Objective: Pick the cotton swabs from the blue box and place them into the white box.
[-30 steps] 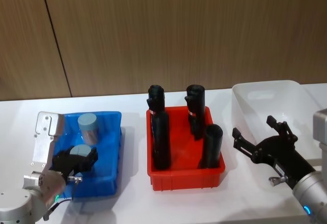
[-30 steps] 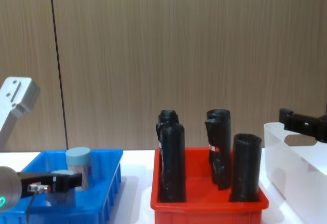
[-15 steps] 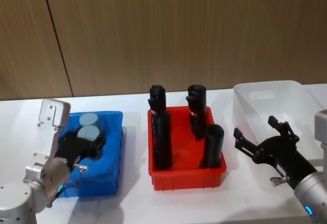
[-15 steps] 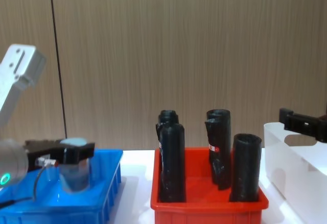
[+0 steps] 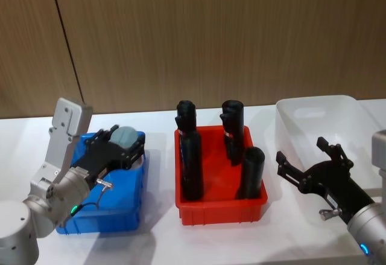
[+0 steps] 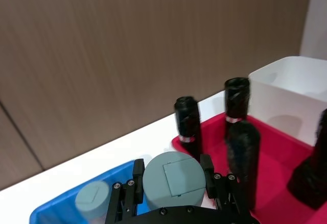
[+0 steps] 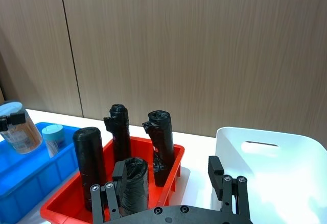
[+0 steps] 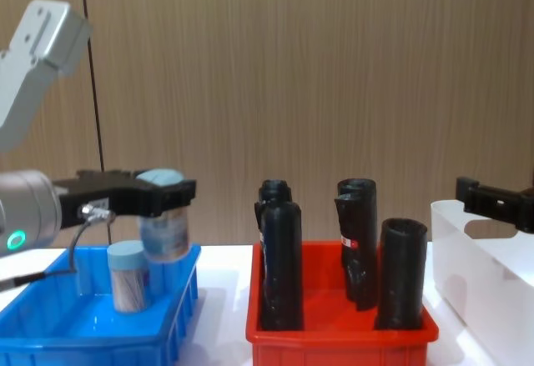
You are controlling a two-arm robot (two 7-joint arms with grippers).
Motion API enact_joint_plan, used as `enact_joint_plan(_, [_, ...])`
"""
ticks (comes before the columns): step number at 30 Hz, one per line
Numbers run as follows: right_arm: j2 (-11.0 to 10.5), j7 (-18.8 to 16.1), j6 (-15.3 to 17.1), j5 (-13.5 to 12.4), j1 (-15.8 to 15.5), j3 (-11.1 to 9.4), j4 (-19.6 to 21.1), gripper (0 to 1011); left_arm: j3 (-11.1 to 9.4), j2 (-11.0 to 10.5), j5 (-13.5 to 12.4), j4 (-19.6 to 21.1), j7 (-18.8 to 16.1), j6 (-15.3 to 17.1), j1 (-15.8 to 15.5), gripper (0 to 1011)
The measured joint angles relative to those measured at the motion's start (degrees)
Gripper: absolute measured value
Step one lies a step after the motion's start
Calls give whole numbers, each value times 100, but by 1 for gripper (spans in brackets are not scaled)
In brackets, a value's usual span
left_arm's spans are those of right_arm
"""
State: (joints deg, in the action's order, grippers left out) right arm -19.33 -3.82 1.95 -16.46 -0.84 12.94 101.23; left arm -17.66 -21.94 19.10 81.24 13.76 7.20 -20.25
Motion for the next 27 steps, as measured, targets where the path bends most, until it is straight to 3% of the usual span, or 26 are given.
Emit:
enact_joint_plan(12, [0,0,0,0,0,0,0,1002,32,-84,42,208,1070,-32,-136,666])
enact_joint_plan(17, [0,0,0,0,0,0,0,1002,33,-89,84,212,1397,-36,-192,666])
enact_joint_plan(27, [0,0,0,0,0,0,0,1002,0,-57,258,82,2368,-59,-387,666])
